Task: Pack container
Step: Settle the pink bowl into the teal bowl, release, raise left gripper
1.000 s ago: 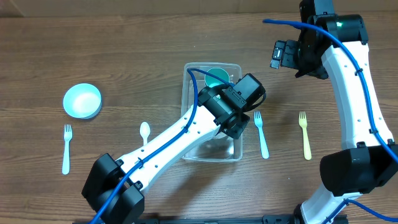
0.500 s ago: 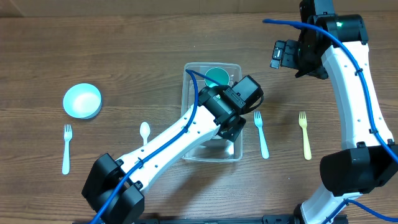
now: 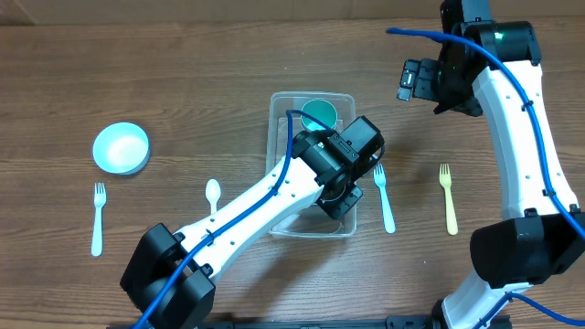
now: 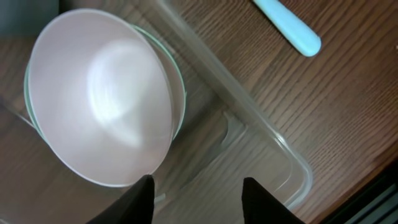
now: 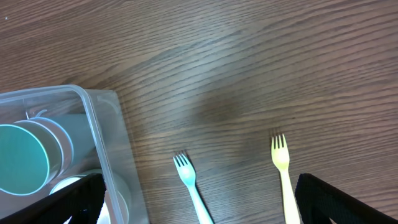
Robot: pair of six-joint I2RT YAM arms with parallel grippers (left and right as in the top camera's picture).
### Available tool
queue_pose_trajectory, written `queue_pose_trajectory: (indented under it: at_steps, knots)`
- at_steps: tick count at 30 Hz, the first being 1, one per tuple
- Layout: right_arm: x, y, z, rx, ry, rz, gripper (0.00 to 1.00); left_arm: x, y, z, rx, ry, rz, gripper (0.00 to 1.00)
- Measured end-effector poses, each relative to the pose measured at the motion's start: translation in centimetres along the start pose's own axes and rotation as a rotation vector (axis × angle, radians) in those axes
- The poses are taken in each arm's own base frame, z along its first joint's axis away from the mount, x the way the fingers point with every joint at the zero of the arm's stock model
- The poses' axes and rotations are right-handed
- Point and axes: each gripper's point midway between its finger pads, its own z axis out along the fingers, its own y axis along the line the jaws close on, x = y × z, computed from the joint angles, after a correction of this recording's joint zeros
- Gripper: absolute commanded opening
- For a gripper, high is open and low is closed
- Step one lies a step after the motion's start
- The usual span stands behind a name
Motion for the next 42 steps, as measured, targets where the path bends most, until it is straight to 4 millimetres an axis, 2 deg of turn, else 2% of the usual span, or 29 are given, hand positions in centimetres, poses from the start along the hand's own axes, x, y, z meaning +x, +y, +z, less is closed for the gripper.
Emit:
queue_pose_trajectory:
  at_steps: [6, 11, 16, 19, 24, 30, 35, 36, 37, 38, 42]
  knots:
    - [0.0, 0.0, 0.0, 0.0, 0.0, 0.0, 1.0, -0.3, 0.3, 1.1, -0.01, -0.024, 0.076, 0.52]
    - [0.0, 0.0, 0.0, 0.0, 0.0, 0.0, 1.0, 0.6, 2.8, 2.9, -0.047, -0.007, 0.072, 0.51]
    - [0.0, 0.0, 0.0, 0.0, 0.0, 0.0, 1.0, 0.4, 5.6, 2.8, -0.048, -0.024, 0.026, 0.58]
    - [0.0, 0.0, 0.0, 0.0, 0.0, 0.0, 1.0, 0.3, 5.5, 2.8, -0.025, -0.03, 0.042, 0.6]
    - [0.0, 0.0, 0.0, 0.0, 0.0, -0.001, 1.0, 0.6, 4.8, 2.8, 0.001, -0.015, 0.097, 0.56]
    - [0.0, 0.0, 0.0, 0.0, 0.0, 0.0, 1.0, 1.1, 3.8, 2.8, 0.052, 0.001, 0.17, 0.63]
    - [0.0, 0.0, 0.0, 0.0, 0.0, 0.0, 1.0, 0.9, 2.8, 2.7, 0.113, -0.021, 0.24, 0.64]
    - [0.0, 0.0, 0.0, 0.0, 0.0, -0.001, 1.0, 0.6, 2.7, 2.8, 0.116, -0.036, 0.254, 0.63]
    - [0.0, 0.0, 0.0, 0.0, 0.0, -0.001, 1.0, 0.3, 2.6, 2.9, 0.119, -0.051, 0.267, 0.56]
    - [0.0, 0.0, 0.0, 0.0, 0.001, -0.001, 1.0, 0.3, 2.6, 3.0, 0.119, -0.054, 0.274, 0.52]
    - [0.0, 0.0, 0.0, 0.0, 0.0, 0.0, 1.0, 0.2, 2.6, 3.8, 0.118, -0.071, 0.291, 0.52]
